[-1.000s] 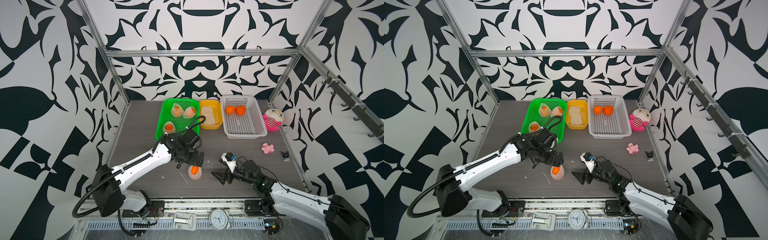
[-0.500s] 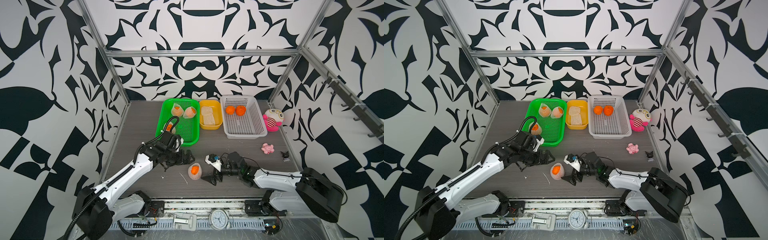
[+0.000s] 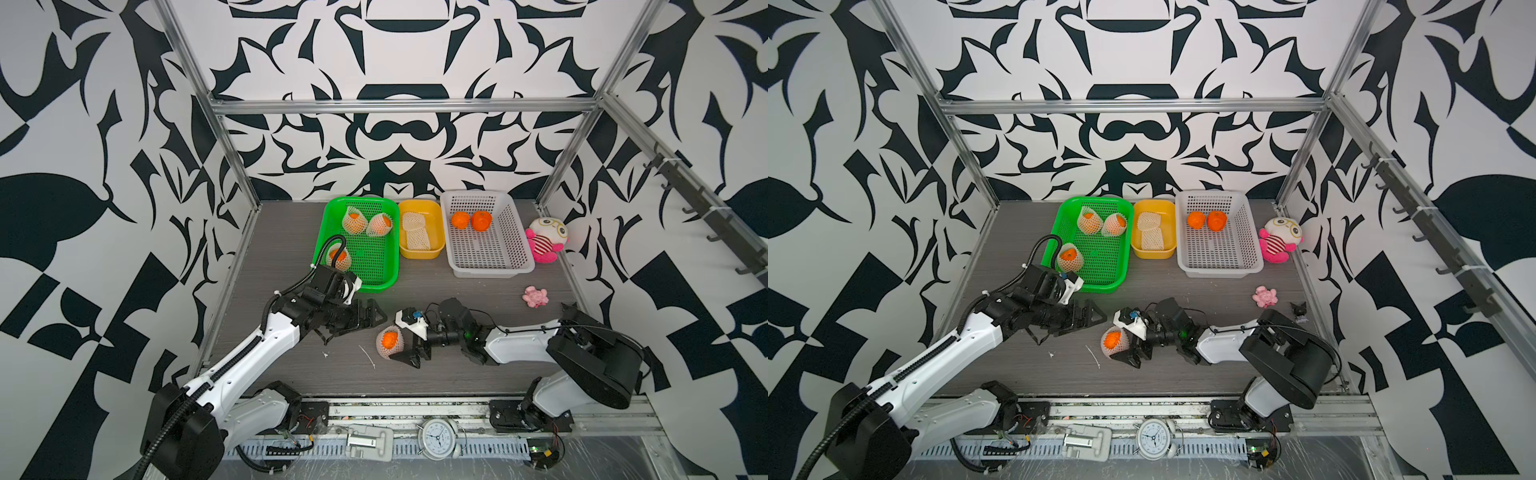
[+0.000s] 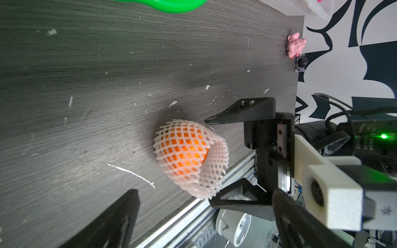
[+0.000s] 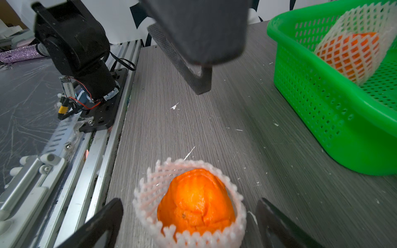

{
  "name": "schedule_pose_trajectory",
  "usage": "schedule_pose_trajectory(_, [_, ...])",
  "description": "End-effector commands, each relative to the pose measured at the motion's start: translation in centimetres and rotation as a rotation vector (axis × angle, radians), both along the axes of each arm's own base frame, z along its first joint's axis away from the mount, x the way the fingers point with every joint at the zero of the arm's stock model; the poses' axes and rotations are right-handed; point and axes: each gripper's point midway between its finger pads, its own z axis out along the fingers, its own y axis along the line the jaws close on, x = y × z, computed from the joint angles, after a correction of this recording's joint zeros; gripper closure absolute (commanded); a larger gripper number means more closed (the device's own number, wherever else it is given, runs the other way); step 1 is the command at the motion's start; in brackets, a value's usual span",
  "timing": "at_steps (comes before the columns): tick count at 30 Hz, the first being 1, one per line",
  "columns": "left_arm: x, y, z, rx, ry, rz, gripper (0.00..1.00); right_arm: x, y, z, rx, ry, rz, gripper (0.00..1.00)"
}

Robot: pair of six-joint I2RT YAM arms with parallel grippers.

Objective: Remove foam nets from oranges
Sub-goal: Remove the foam net from the orange.

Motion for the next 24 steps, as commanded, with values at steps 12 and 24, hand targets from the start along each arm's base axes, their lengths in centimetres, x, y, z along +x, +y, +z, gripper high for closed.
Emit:
schedule_pose_trajectory(12, [-0.3,-0.1,-1.0,-0.007,0.026,-0.006,0.0,0.2,2.4,1.5,0.063,-0.079,0.075,0.31])
schedule_pose_trajectory(24, [0.0,0.1,-0.8,-0.008,-0.004,0.006,0.01,-0.1,2.0,2.7,0.068,-0.091,0.074,0.65])
